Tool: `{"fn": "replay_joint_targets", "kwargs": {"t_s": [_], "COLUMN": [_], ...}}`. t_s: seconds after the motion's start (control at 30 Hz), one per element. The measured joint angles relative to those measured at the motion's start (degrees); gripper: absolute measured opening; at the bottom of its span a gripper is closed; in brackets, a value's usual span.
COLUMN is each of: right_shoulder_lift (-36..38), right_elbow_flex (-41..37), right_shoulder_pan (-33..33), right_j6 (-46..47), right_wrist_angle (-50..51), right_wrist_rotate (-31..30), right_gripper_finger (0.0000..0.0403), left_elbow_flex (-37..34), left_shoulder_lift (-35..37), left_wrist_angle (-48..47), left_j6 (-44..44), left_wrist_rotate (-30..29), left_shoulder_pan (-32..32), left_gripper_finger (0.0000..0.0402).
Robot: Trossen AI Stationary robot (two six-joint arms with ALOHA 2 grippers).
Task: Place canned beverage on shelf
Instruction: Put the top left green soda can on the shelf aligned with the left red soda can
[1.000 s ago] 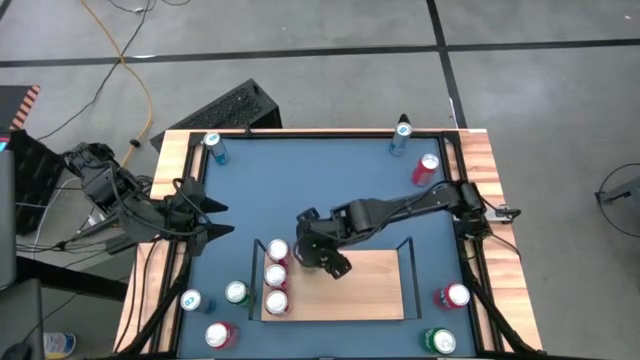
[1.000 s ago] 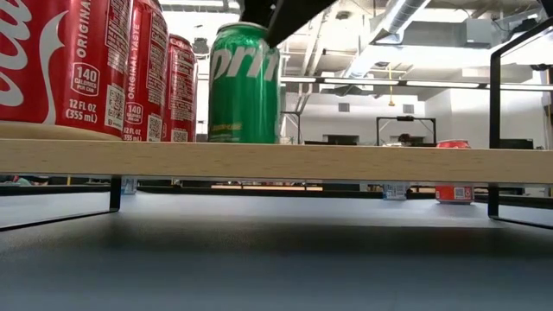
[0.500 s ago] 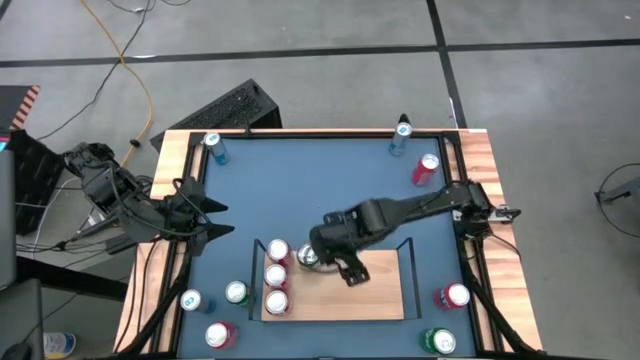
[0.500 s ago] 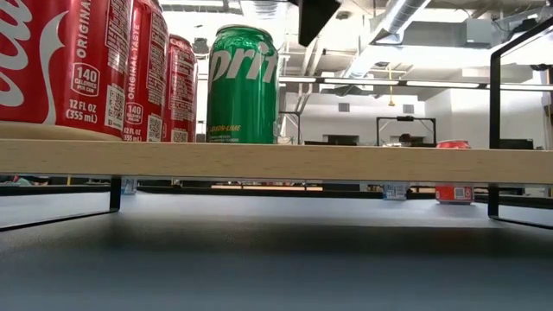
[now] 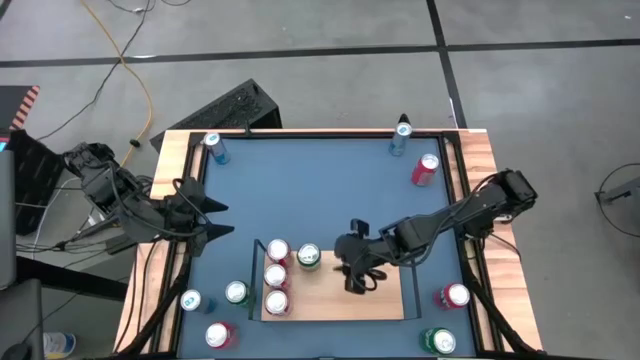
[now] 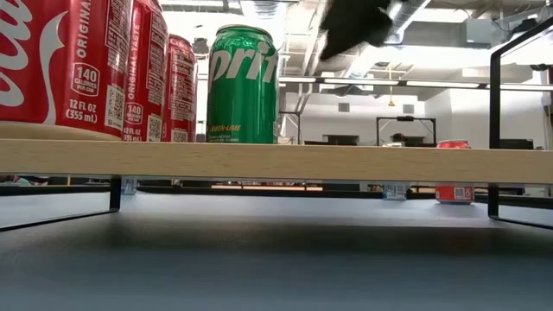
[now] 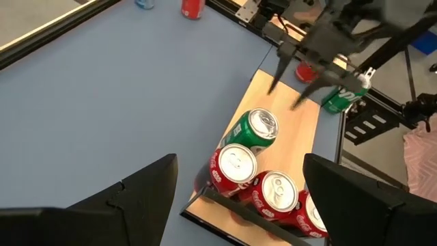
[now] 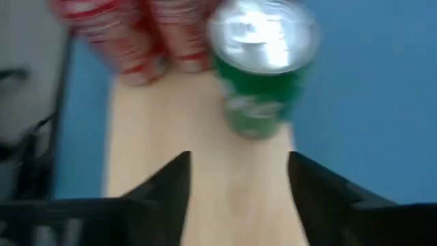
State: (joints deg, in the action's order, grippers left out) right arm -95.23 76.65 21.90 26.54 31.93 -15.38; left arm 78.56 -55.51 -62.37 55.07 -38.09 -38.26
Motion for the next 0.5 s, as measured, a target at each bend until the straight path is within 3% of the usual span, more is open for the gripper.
{"fn": "replay_joint_targets", "kwargs": {"t_s": [0.17,0.23,0.5], "right_shoulder_lift": [-1.7,-2.7,-3.6], "right_elbow_flex": [-2.3,-2.0,-2.2], "right_shoulder_pan": [-0.3,-0.3,-0.9], "right_j6": [1.6,0.9,0.0], "right_wrist_angle": [-3.4,-6.4,-8.4], "right_wrist_rotate": [-2.1,-2.0,-0.9], "right_gripper_finger": [0.0054,0.0015,0.0014], "left_elbow_flex": [0.0,0.0,0.0], "left_shoulder_lift": [0.0,0.0,0.0], "left_wrist_angle": [0.2,0.2,-0.1], "left_j6": [0.4,0.6,0.5], "left_wrist_rotate": [-0.1,-0.1,-0.1], "left_shoulder_pan": [0.0,0.0,0.0], "left_gripper_finger": [0.0302,0.0302,0.0302]}}
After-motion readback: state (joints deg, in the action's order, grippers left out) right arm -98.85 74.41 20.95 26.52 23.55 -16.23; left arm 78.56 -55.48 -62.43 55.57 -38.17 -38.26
